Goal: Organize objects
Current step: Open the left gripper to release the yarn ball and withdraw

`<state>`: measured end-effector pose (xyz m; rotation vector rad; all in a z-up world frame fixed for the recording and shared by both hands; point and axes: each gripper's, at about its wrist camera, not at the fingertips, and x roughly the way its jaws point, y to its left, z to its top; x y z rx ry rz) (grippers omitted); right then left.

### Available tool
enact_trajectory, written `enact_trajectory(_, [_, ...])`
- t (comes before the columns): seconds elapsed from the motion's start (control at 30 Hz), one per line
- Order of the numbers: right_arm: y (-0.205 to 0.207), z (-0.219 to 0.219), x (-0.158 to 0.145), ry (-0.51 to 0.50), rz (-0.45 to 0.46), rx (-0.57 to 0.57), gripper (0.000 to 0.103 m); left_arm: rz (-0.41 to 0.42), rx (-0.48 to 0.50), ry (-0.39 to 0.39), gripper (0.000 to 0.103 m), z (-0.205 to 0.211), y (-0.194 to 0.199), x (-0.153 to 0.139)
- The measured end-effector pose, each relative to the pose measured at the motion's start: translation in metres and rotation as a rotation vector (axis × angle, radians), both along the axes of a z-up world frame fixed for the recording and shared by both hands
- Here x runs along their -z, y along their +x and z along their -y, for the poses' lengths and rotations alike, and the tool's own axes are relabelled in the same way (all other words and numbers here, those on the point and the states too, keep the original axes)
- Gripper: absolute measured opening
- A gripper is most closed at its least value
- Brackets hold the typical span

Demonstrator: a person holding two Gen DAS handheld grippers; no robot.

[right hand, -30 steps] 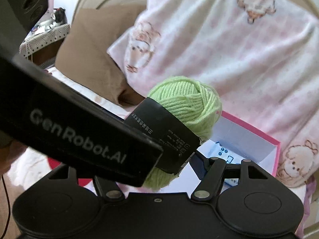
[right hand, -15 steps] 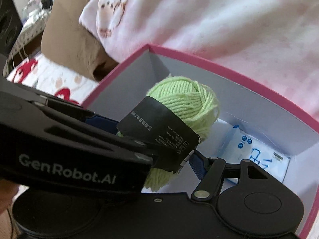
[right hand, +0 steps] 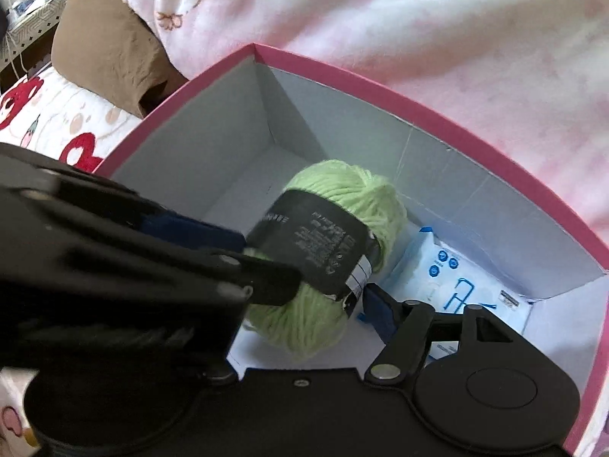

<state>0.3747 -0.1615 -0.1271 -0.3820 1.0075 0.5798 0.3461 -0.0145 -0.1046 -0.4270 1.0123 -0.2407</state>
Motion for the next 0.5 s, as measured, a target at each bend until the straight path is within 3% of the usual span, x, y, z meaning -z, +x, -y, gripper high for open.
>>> enact_trajectory(0.17, [0.001, 0.008, 0.001, -0.010, 0.040, 0.068, 0.058, 0.042, -0.021, -0.041, 0.028, 0.002, 0.001, 0.003])
enact_trajectory(0.33, [0.000, 0.013, 0.003, 0.020, 0.042, 0.096, 0.058, 0.054, -0.022, -0.012, 0.030, 0.009, -0.002, 0.000])
enact_trajectory(0.5, [-0.024, 0.017, -0.020, 0.096, 0.061, 0.100, 0.065, 0.062, -0.002, 0.060, 0.045, 0.015, -0.011, -0.022])
